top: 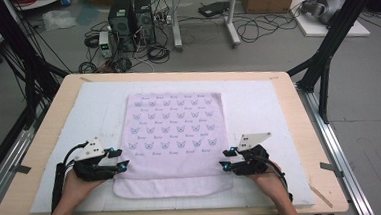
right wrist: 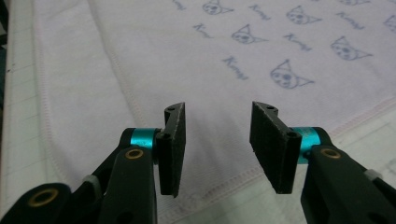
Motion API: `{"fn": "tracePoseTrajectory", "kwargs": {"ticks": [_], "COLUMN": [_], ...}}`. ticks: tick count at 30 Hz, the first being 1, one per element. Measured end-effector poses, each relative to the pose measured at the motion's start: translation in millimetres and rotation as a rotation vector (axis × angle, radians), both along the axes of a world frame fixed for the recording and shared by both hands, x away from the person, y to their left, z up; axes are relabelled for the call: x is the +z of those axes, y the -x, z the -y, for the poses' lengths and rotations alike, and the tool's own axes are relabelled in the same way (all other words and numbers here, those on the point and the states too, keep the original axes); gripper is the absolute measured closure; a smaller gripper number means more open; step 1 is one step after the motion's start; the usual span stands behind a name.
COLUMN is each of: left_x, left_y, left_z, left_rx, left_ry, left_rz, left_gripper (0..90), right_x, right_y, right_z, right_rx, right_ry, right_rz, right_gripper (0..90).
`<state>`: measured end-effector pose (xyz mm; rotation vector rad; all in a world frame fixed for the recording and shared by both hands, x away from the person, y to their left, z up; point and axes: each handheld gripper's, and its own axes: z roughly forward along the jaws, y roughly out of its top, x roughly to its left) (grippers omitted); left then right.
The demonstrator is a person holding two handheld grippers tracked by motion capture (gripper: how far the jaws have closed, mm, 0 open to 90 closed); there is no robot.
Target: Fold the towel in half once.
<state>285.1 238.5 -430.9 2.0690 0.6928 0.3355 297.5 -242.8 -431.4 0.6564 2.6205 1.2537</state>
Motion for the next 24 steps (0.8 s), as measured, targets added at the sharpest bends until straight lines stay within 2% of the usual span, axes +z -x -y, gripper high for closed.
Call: {"fn": "tracePoseTrajectory", "kwargs": {"ticks": [4, 9, 11, 17, 24], "left_x": [-5.2, -14.0, -15.0, -14.4, -12.1], "left_y": [2.5, 1.0, 0.6, 0.6, 0.4], "left_z": [-0.2, 1.3, 1.1, 1.8, 0.5], "left_rx": [-0.032, -0.06, -0.062, -0.06, -0.06], "left_ry": [-0.016, -0.061, -0.069, -0.076, -0.073], "left_rz": [-0.02, -0.055, -0.047, -0.035, -0.029], "left_gripper": [55.3, 63.2, 66.6, 84.6, 87.5], "right_x": [-7.6, -12.3, -12.2, -10.8, -8.0], "right_y": [4.1, 4.4, 4.1, 5.6, 6.1], "right_z": [-1.3, -6.9, -6.3, -7.5, -5.7], "right_rx": [0.014, 0.024, 0.023, 0.025, 0.026], "right_ry": [0.019, 0.05, 0.052, 0.065, 0.058], "right_rz": [-0.018, -0.024, -0.023, -0.018, -0.011], "right_gripper": [59.4, 65.2, 70.2, 85.5, 87.4]}}
